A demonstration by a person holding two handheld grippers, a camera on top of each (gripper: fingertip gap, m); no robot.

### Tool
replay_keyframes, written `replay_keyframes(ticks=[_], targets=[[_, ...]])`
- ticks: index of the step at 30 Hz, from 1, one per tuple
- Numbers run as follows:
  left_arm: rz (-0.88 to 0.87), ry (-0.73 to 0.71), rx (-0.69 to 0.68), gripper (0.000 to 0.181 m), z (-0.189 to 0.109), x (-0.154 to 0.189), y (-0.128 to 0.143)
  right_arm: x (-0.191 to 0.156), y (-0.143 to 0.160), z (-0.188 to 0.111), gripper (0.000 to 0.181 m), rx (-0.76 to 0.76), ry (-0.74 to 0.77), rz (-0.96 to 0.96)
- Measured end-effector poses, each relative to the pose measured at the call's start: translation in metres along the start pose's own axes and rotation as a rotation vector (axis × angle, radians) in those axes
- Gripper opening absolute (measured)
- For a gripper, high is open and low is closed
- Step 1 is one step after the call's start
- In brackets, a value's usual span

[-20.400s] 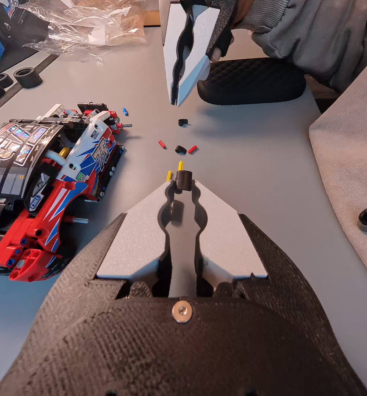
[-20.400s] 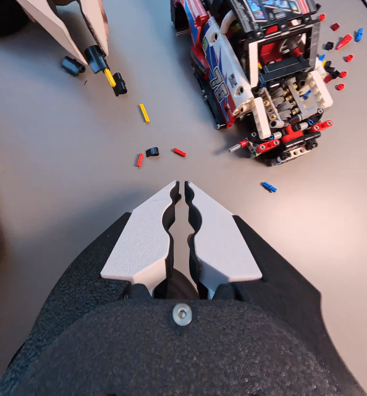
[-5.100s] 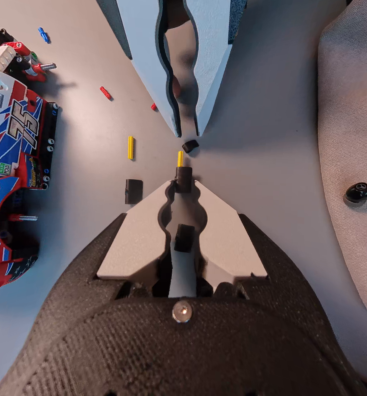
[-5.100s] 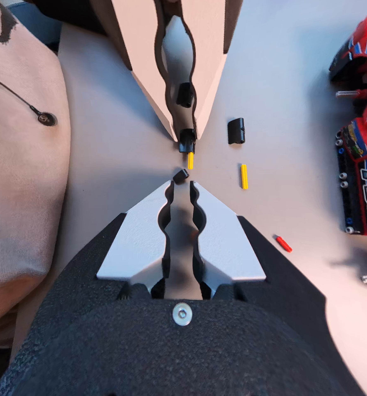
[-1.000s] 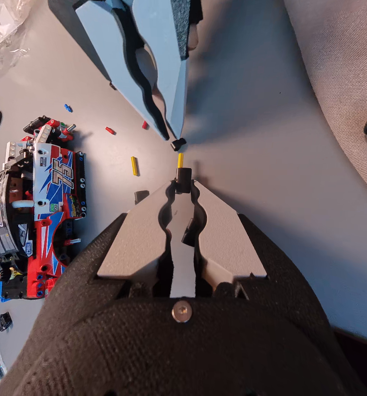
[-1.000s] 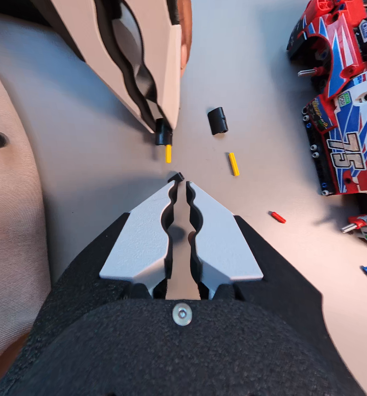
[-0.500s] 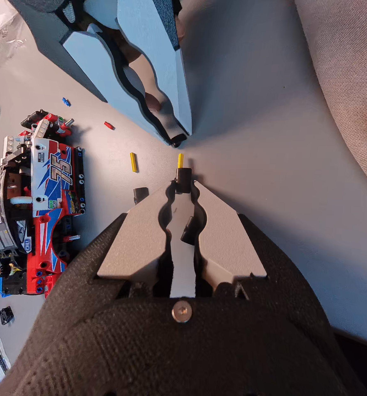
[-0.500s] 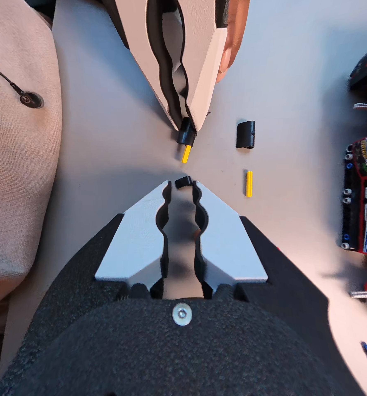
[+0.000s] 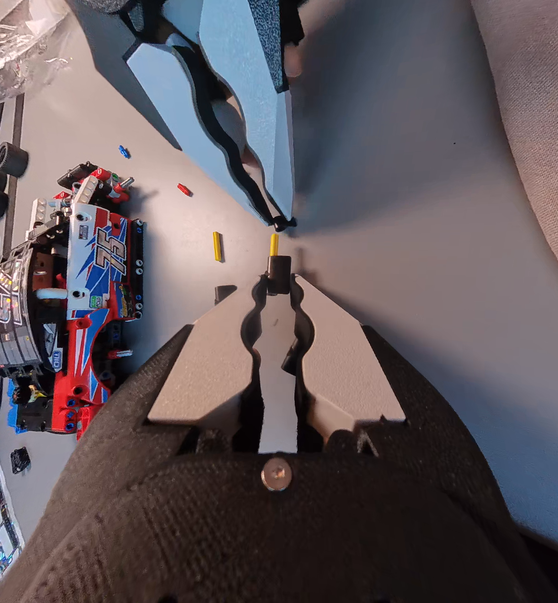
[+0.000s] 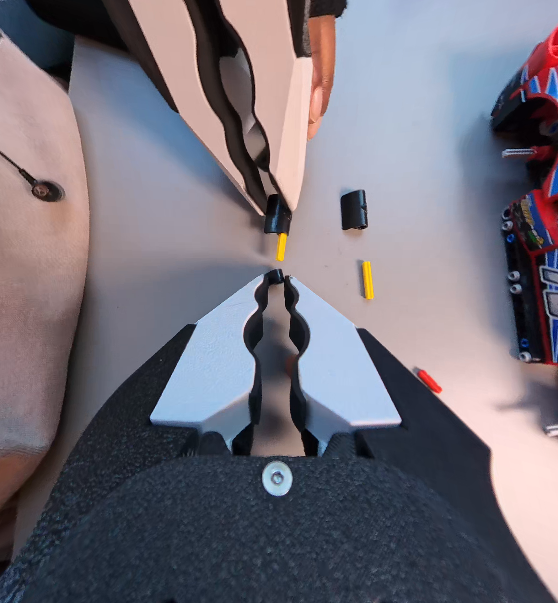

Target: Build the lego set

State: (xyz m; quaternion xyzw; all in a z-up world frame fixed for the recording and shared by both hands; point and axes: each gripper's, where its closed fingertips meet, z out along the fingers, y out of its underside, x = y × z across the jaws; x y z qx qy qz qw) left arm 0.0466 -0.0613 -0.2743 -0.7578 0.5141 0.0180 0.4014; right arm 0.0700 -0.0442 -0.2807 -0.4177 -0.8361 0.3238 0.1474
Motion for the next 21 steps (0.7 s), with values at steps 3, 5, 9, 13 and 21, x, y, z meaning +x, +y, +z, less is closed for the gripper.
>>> replay_keyframes(ticks=[3, 5, 9, 13, 21], targets=[[-0.009, -0.019, -0.007, 0.012, 0.002, -0.004, -0.001, 0.002, -0.002, -0.003, 0.006, 0.043, 0.031, 0.095], [-0.007, -0.024, -0.012, 0.012, 0.003, -0.004, 0.000, 0.002, -0.003, -0.005, 0.005, 0.073, 0.036, 0.149], [0.003, -0.042, -0.002, 0.012, 0.002, -0.005, -0.004, 0.004, -0.004, -0.011, 0.005, 0.144, 0.036, 0.229], [0.027, -0.086, 0.031, 0.012, -0.002, -0.010, -0.012, 0.006, -0.006, -0.017, 0.005, 0.214, 0.028, 0.294], [0.136, -0.128, 0.020, 0.012, 0.001, -0.007, -0.015, 0.003, -0.005, -0.017, 0.005, 0.232, -0.012, 0.343]])
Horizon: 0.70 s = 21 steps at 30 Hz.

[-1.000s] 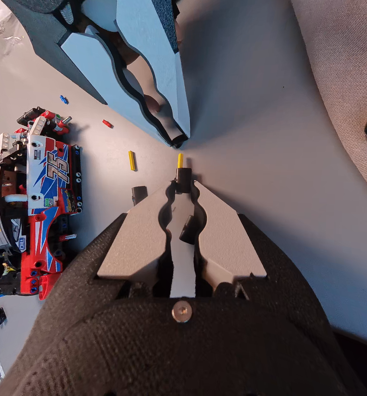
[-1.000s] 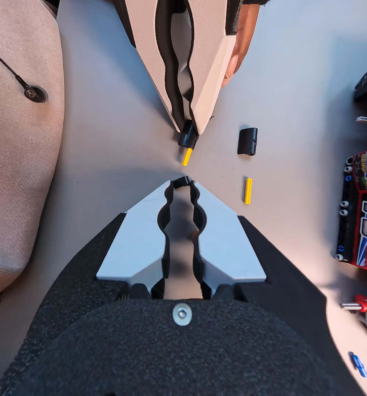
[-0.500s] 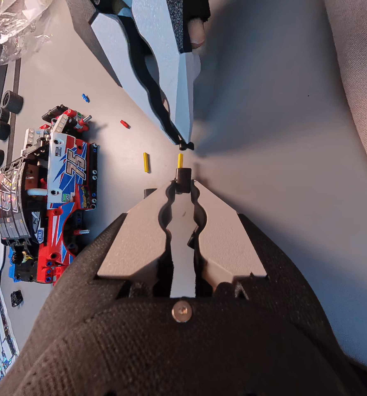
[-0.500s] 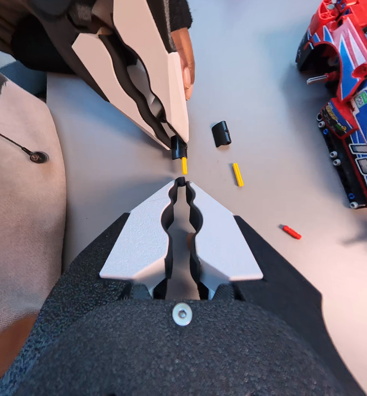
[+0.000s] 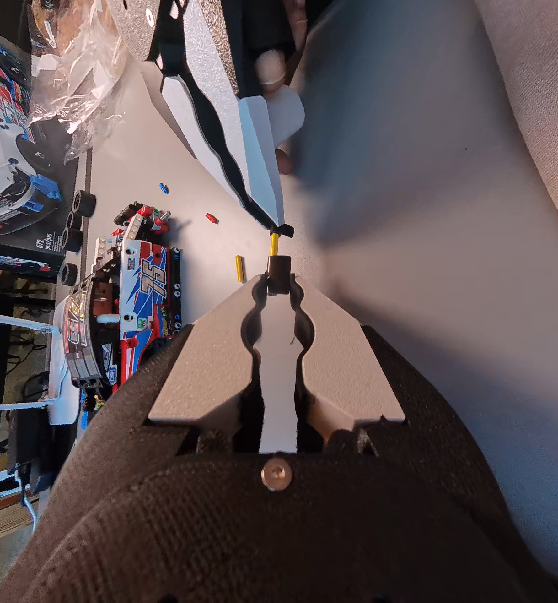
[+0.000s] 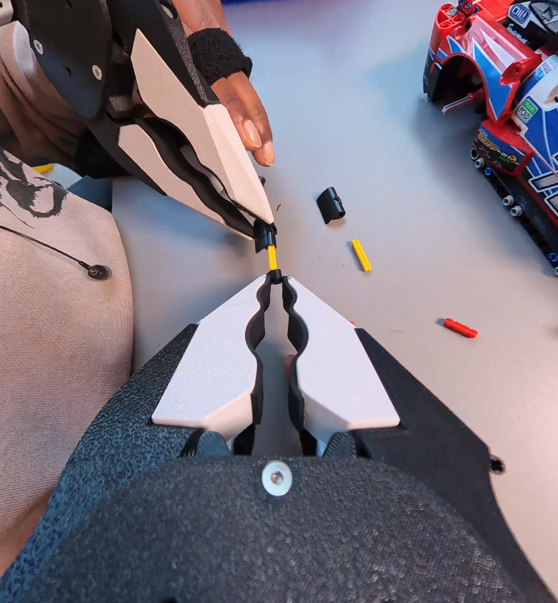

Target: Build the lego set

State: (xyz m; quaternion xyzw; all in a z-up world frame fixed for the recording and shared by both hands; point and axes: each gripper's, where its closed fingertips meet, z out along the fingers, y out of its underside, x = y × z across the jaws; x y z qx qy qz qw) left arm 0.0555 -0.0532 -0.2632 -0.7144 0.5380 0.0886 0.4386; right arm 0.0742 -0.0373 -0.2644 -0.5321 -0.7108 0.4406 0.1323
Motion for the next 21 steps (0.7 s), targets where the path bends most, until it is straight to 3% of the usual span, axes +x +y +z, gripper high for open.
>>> replay_keyframes(ticks=[11, 12, 16, 21], targets=[[0.144, -0.056, -0.036, 0.011, 0.0010, 0.0025, -0.0004, -0.0024, 0.0034, 0.0020, 0.004, -0.008, -0.020, 0.041], [0.163, -0.064, -0.022, 0.000, 0.0004, 0.0032, -0.0025, -0.0028, 0.0039, 0.0017, 0.004, -0.008, -0.025, 0.051], [0.264, -0.102, -0.023, 0.000, -0.0009, 0.0026, -0.0044, -0.0070, 0.0079, 0.0031, 0.004, -0.020, -0.047, 0.072], [0.256, -0.088, 0.003, 0.000, -0.0003, 0.0055, -0.0059, -0.0064, 0.0093, 0.0022, 0.004, -0.030, -0.046, 0.068]])
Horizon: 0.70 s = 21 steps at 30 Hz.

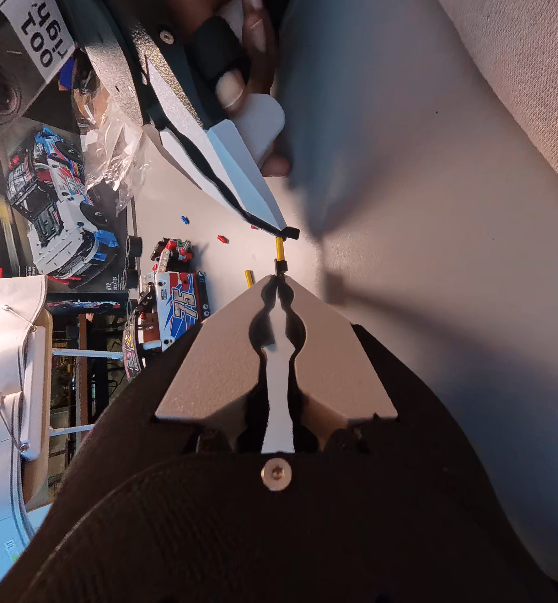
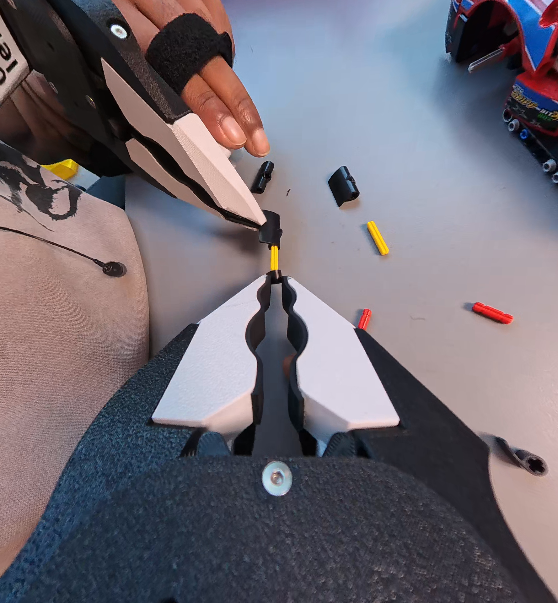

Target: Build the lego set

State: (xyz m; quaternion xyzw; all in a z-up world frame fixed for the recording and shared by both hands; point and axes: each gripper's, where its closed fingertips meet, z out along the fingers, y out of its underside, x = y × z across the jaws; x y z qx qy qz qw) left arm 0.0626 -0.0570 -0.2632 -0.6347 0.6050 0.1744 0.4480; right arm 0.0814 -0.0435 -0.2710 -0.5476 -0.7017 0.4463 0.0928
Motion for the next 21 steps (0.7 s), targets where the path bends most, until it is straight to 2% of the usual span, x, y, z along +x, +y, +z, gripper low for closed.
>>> replay_keyframes(ticks=[4, 7, 10, 15, 17, 19, 21], targets=[[-0.020, 0.024, 0.013, 0.000, 0.002, 0.004, -0.002, 0.001, 0.003, 0.000, 0.004, -0.041, 0.029, -0.031], [-0.154, 0.119, 0.057, 0.000, 0.006, 0.014, -0.006, -0.001, 0.000, 0.000, 0.004, -0.045, 0.033, -0.048], [-0.242, 0.118, 0.046, 0.000, 0.007, 0.004, -0.001, 0.003, 0.002, 0.000, 0.004, -0.086, 0.072, -0.086], [-0.379, 0.162, 0.081, 0.000, 0.003, 0.000, 0.003, 0.008, 0.000, -0.007, 0.004, -0.059, 0.079, -0.065], [-0.375, 0.130, 0.070, 0.000, 0.003, -0.005, 0.006, 0.008, 0.000, -0.010, 0.004, -0.048, 0.077, -0.050], [-0.276, 0.077, 0.010, 0.000, 0.006, -0.006, 0.013, 0.008, 0.001, -0.011, 0.004, -0.043, 0.075, -0.028], [-0.229, 0.089, -0.005, 0.000, 0.009, 0.002, 0.011, 0.009, 0.003, -0.011, 0.004, -0.043, 0.079, -0.013]])
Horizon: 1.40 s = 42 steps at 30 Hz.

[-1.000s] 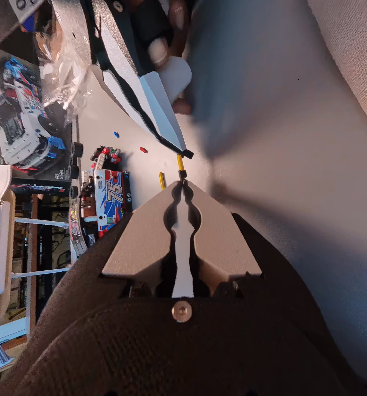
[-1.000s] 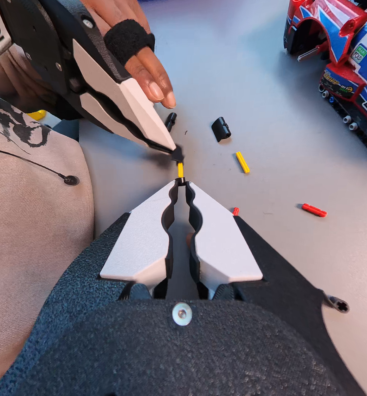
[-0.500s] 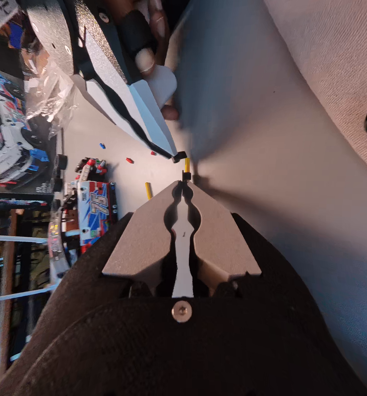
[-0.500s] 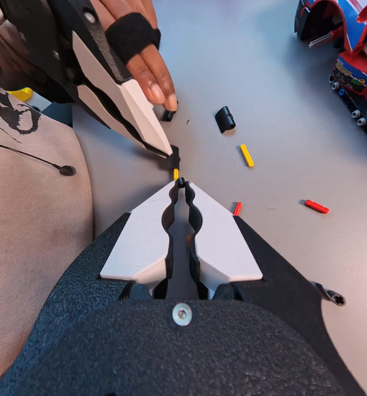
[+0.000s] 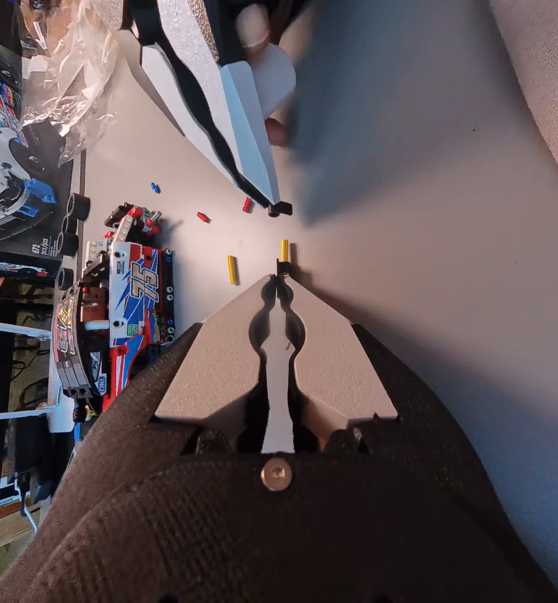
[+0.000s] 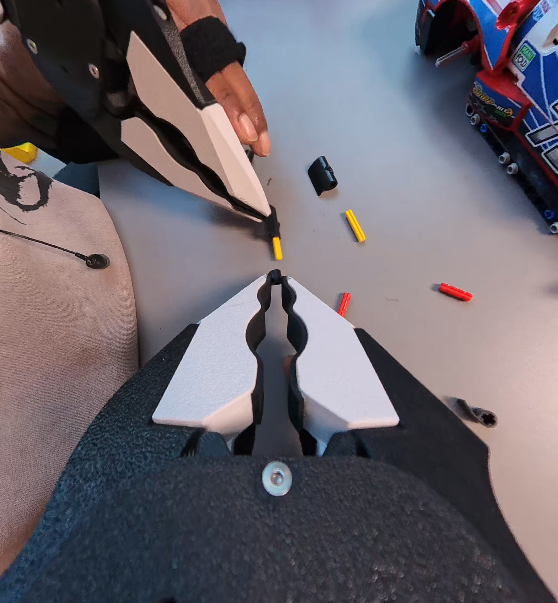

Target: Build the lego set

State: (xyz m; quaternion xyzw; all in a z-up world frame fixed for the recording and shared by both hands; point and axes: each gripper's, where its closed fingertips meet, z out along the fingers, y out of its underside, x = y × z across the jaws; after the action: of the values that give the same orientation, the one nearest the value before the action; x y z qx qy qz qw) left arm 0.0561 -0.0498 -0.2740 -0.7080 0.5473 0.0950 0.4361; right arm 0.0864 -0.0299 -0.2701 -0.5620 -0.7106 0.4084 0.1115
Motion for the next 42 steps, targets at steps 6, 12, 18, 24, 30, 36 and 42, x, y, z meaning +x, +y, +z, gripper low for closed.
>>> replay_keyframes(ticks=[6, 12, 18, 24, 30, 36, 42], targets=[[-0.066, 0.130, 0.061, 0.005, -0.005, 0.017, -0.011, 0.000, 0.002, 0.000, 0.004, 0.004, 0.002, 0.007], [-0.289, 0.202, 0.125, 0.009, -0.015, 0.006, -0.015, -0.002, 0.002, -0.002, 0.004, 0.013, -0.005, 0.001], [-0.456, 0.349, 0.007, 0.034, -0.007, 0.017, -0.003, -0.005, 0.004, 0.000, 0.004, -0.008, -0.017, -0.001], [-0.479, 0.373, -0.023, 0.018, -0.001, 0.020, -0.001, -0.006, 0.004, 0.001, 0.004, -0.011, -0.029, -0.002], [-0.416, 0.335, -0.004, 0.013, 0.001, 0.019, -0.003, -0.010, 0.005, 0.003, 0.004, -0.018, -0.041, 0.000], [-0.121, 0.087, 0.028, 0.014, 0.001, 0.006, -0.011, -0.009, 0.005, -0.001, 0.004, 0.010, -0.053, 0.007], [0.085, -0.069, -0.013, 0.013, 0.002, -0.002, -0.013, -0.007, -0.003, -0.007, 0.004, 0.074, -0.069, 0.024]])
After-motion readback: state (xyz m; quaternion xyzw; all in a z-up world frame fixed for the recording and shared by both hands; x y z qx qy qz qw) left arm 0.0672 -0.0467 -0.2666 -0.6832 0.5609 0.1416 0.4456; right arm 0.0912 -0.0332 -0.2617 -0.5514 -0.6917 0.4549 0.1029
